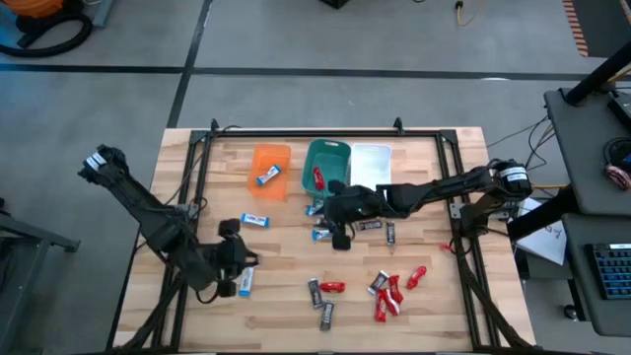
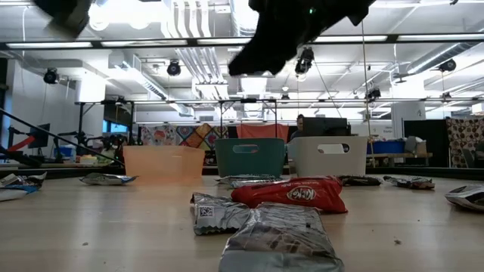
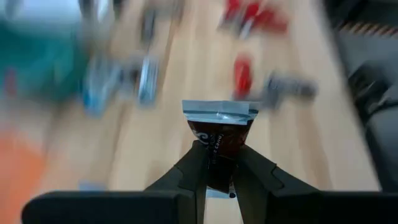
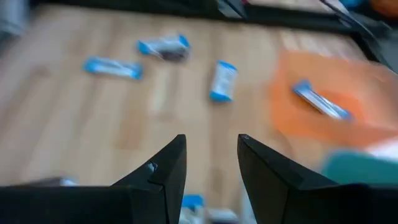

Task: Organize candy in baskets
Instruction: Put the brown chocolate into the white bin

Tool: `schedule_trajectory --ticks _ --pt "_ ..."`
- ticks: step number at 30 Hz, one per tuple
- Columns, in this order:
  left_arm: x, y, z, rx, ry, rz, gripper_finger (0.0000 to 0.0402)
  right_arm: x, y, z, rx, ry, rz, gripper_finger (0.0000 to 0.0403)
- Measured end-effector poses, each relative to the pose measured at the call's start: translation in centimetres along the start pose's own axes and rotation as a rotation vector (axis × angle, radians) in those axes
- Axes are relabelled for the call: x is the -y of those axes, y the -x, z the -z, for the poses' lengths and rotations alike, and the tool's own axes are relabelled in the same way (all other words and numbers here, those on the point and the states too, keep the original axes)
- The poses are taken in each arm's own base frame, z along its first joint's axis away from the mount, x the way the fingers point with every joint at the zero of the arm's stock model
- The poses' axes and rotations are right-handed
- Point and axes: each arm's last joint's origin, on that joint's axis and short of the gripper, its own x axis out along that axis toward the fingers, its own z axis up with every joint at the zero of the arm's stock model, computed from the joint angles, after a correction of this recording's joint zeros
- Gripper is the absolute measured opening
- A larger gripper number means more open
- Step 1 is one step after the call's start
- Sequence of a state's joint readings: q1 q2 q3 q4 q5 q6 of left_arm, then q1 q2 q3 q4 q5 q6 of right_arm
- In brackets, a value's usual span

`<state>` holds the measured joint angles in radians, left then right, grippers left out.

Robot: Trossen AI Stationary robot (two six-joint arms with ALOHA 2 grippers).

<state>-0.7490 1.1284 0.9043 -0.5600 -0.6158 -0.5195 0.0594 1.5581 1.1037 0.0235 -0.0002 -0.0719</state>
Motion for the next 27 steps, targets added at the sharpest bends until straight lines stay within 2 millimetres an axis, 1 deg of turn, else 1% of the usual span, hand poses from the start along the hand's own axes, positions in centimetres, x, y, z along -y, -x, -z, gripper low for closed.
schedule_trajectory --ticks 3,6,9,13,16,20,24,27 --pt "-0.2 -0.6 -1.6 0.157 -0.115 -0.003 0.0047 -1.5 0.0 -0.4 0.108 0.027 -0.069 0.0137" --pt "-0.7 -1.8 -2.1 0.245 -0.191 -0.040 0.0047 -2.8 0.0 -0.6 0.176 0.053 -0.104 0.0137" --pt "-1.6 -3.4 -1.4 0.267 -0.229 -0.088 0.0047 -3.8 0.2 -0.6 0.242 0.069 -0.126 0.0137" --pt "-2.9 -5.7 0.2 0.356 -0.176 -0.134 0.0047 -4.8 0.4 -0.9 0.315 0.102 -0.133 0.0137" --pt "-3.7 -6.9 1.4 0.416 -0.125 -0.148 0.0047 -5.0 0.4 -1.2 0.358 0.111 -0.093 0.0137" --pt "-4.1 -8.3 3.0 0.429 -0.107 -0.162 0.0047 -4.8 0.3 -1.4 0.386 0.118 -0.028 0.0137" --pt "-4.2 -9.2 3.4 0.457 -0.098 -0.172 0.0047 -4.7 0.5 -1.9 0.440 0.119 0.001 0.0137" --pt "-4.1 -10.0 3.2 0.446 -0.118 -0.188 0.0047 -4.6 0.6 -1.9 0.447 0.121 0.004 0.0137"
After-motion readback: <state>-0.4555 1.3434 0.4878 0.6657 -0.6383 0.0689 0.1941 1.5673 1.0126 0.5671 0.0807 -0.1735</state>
